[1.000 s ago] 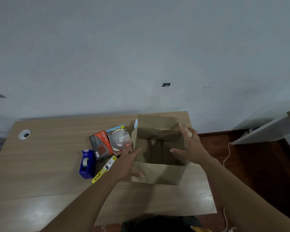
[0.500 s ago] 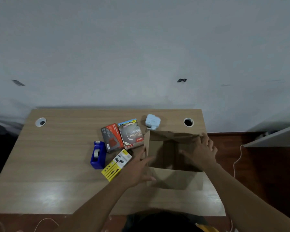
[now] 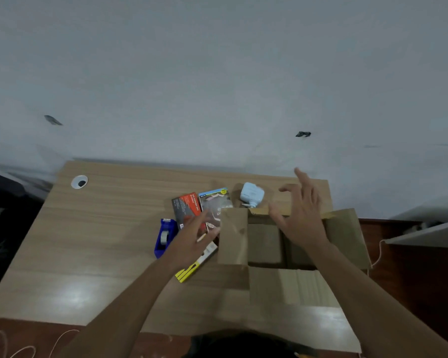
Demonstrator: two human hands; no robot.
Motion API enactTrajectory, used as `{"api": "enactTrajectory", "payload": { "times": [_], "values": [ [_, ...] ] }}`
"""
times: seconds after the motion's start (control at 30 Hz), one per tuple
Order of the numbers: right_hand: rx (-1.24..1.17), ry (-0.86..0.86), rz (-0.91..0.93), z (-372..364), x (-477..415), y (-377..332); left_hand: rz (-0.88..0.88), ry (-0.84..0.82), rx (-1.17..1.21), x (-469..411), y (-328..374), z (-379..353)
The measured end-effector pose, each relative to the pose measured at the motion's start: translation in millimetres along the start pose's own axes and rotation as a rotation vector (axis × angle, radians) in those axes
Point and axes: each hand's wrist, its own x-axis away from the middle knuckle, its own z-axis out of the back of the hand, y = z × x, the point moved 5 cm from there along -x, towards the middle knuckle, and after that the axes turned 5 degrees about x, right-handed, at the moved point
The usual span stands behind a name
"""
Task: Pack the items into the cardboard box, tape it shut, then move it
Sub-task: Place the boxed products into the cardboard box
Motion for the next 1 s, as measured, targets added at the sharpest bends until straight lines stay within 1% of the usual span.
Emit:
{"api": "enactTrajectory", "payload": {
  "times": [0.07, 0.13, 0.23, 0.33, 0.5, 0.67, 0.8, 1.0],
  "values": [
    [-0.033, -0.025, 0.048, -10.4, -8.8, -24.2, 0.026, 0.047, -0.029, -6.8, -11.4, 18.6],
    [-0.057, -0.088, 0.085, -27.8, -16.4, -52.3, 0.039, 0.101, -0.078, -12.1, -23.0, 40.2],
    [-0.042, -0.278, 0.103, -60.6, -25.7, -84.8, 0.099, 0.121, -0.156, -17.5, -36.5, 64.1],
    [0.039, -0.443, 0.051, -98.6, -36.0, -105.9, 0.128, 0.106, -0.228, -27.8, -49.0, 82.7],
    [0.215, -0.642, -0.113, -157.2, -50.1, -118.2, 0.141, 0.031, -0.367, -54.1, -70.6, 96.7],
    [0.313, -0.759, -0.265, -194.5, -54.6, -116.4, 0.154, -0.033, -0.432, -76.1, -91.2, 100.1],
    [0.386, -0.819, -0.323, -225.0, -57.5, -114.9, 0.155, -0.057, -0.466, -86.8, -103.0, 98.0],
    [0.404, -0.809, -0.385, -248.5, -57.3, -116.3, 0.151, -0.119, -0.574, -110.1, -111.4, 79.5]
  ]
}}
